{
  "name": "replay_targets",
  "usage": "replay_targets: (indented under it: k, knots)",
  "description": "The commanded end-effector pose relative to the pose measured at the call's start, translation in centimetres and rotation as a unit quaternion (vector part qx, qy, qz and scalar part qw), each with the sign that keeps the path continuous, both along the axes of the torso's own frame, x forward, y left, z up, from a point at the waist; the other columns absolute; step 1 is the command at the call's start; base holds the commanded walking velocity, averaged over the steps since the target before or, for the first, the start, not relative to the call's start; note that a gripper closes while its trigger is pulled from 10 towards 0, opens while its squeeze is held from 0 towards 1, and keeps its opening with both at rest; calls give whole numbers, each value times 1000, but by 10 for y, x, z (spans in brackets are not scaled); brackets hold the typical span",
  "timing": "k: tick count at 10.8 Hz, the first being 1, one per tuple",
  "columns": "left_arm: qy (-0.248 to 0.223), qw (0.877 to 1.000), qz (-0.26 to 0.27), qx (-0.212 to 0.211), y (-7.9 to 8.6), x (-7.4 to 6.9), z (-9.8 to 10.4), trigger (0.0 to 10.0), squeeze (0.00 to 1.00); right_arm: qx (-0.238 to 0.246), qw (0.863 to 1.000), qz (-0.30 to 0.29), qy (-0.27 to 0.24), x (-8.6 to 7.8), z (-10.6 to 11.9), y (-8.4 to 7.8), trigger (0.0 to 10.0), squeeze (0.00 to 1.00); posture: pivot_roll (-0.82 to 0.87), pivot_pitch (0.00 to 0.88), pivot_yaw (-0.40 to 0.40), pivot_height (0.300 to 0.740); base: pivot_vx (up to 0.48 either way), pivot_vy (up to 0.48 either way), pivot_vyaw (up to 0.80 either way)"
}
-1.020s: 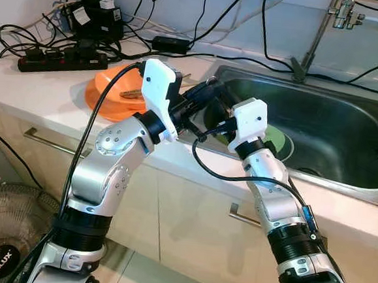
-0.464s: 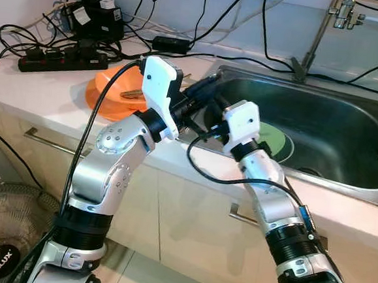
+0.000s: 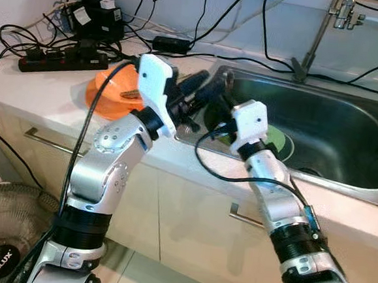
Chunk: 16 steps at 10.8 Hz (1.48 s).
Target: Kitchen organization
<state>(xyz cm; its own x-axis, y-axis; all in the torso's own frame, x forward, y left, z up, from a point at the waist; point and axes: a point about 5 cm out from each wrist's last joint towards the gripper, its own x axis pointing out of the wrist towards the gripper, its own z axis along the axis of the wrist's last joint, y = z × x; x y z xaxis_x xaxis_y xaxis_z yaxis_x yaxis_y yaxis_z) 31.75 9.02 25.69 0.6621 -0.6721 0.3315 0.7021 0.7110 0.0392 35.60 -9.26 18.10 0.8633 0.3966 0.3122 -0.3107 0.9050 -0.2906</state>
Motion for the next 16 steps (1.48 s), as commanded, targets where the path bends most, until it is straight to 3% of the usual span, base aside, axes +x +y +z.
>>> replay_targets:
  k: [1,2,5,6,8,10,12,14,16]
  knots:
    - [-6,1000,6,-10,3,-1,3,10000,0,7,1000,-30,-4,8,9,-10,0,0,236,0,14,740,0,0,0]
    - [-2,1000,5,-13,6,-4,2,10000,0,-2,998,-59,1,15,11,-19,10000,0,236,0,13,740,0,0,0]
    - [16,1000,16,-4,13,-9,-9,10000,0,6,991,-130,32,31,12,-39,10000,0,242,0,10,740,0,0,0]
    - [34,999,28,24,17,-11,-22,10000,0,9,989,-144,39,36,14,-44,10000,0,244,0,8,740,0,0,0]
    - [101,985,85,110,27,-12,-66,10000,0,-14,981,-177,72,42,5,-52,10000,0,244,0,8,740,0,0,0]
    - [167,970,129,122,30,-16,-99,10000,0,-11,976,-191,105,43,-6,-55,10000,0,267,2,1,740,0,0,0]
    - [181,966,136,125,24,-17,-106,10000,0,-18,971,-197,137,41,-21,-57,10000,0,271,2,1,740,0,0,0]
    - [186,966,132,120,19,-17,-107,10000,0,-19,968,-196,154,39,-30,-58,10000,1000,271,2,1,740,0,0,0]
    - [188,966,134,119,18,-17,-109,10000,0,-19,968,-194,158,38,-32,-57,10000,1000,271,4,2,740,0,0,0]
